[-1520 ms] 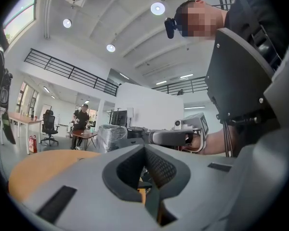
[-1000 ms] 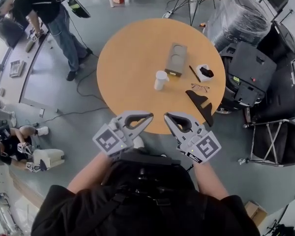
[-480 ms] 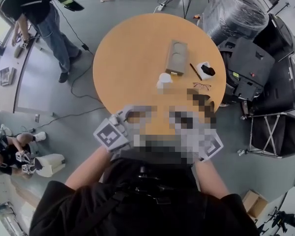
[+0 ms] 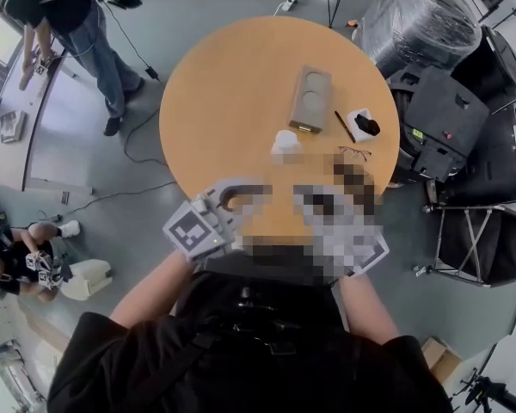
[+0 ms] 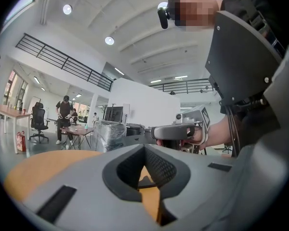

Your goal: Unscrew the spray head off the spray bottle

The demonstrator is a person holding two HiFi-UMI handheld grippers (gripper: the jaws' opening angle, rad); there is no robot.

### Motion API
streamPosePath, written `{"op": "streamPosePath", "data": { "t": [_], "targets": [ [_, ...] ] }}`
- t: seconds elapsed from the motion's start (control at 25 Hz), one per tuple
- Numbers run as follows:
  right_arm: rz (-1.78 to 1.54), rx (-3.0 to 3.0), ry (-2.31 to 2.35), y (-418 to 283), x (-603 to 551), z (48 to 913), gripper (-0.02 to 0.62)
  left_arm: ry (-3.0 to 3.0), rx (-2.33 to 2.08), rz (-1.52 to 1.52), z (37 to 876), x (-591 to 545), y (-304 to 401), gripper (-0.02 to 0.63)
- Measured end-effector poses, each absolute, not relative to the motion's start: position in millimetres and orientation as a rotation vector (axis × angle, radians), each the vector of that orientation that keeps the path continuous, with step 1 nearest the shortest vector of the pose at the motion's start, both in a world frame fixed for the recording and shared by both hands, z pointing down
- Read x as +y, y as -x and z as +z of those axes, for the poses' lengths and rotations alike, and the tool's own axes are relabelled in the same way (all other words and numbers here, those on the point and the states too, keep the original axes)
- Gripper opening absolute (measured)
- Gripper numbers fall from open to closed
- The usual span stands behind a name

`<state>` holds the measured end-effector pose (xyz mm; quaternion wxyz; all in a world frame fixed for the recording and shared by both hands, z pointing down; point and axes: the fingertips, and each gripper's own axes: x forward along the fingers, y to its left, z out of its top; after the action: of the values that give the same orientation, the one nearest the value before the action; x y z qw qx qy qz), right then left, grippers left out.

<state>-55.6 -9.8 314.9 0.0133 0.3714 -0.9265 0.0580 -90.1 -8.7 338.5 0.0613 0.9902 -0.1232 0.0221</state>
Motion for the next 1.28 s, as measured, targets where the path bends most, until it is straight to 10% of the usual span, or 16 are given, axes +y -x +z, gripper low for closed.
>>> {"op": "streamPosePath", "data": {
  "t": [0.64, 1.28],
  "targets": [
    [0.181, -2.996, -0.837, -59.0, -92.2, 349.4, -0.003, -2.950, -0.762, 0.168, 385.6, -75.1, -21.7, 0.012],
    [0.228, -2.938, -0.885, -33.1, -141.0, 418.9, 0.061, -2.904, -0.819, 0.218, 468.9, -126.5, 11.5, 0.014]
  ]
}}
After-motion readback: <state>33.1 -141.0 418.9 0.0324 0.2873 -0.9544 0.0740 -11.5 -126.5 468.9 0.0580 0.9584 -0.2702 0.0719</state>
